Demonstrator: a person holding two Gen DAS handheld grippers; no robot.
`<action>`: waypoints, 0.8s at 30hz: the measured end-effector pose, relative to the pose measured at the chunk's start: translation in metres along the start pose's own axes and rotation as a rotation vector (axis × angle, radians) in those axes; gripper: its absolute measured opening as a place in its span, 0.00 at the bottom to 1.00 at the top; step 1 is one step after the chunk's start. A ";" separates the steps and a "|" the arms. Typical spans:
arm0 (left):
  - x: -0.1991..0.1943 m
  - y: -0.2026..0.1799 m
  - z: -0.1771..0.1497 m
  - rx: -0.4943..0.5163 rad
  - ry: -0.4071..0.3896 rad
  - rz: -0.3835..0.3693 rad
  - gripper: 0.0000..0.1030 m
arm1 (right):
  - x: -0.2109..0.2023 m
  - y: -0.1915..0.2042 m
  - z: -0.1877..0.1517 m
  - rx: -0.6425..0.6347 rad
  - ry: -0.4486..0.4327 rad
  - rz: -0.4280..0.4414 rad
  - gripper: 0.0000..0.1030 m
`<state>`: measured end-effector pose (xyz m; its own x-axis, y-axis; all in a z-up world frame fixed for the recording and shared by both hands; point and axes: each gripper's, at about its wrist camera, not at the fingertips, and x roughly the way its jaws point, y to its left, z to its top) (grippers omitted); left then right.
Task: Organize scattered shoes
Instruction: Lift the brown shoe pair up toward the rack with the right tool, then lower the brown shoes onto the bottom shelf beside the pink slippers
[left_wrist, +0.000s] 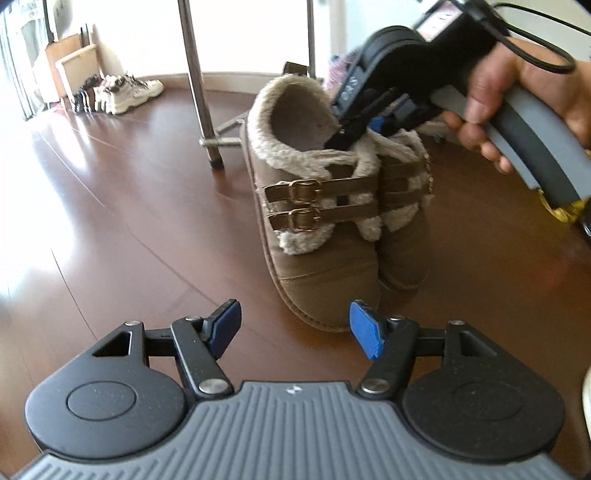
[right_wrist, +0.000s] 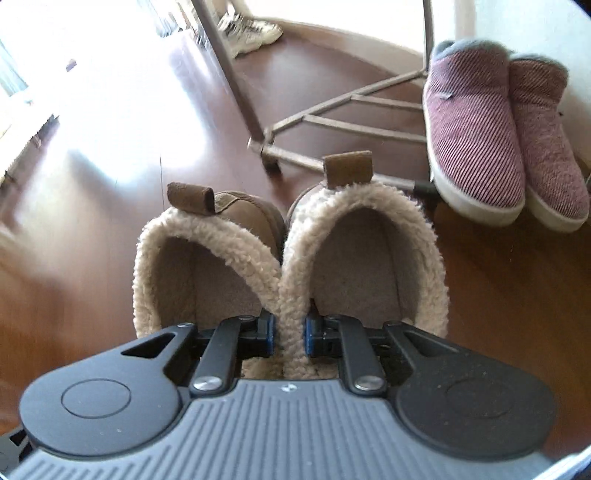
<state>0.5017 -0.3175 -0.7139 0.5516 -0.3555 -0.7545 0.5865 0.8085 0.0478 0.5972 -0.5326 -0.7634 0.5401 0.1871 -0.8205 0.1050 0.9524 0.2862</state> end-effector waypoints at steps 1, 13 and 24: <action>0.003 0.002 0.007 0.005 -0.009 0.007 0.66 | -0.002 -0.001 0.005 0.013 -0.009 0.001 0.13; 0.069 0.039 0.103 0.062 -0.084 0.143 0.66 | 0.013 -0.015 0.085 0.113 -0.084 0.004 0.13; 0.122 0.066 0.173 0.029 -0.079 0.203 0.66 | 0.047 -0.007 0.167 0.169 -0.065 -0.017 0.13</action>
<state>0.7103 -0.3887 -0.6893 0.7041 -0.2235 -0.6740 0.4748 0.8540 0.2129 0.7614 -0.5703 -0.7209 0.5894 0.1504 -0.7937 0.2501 0.9003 0.3563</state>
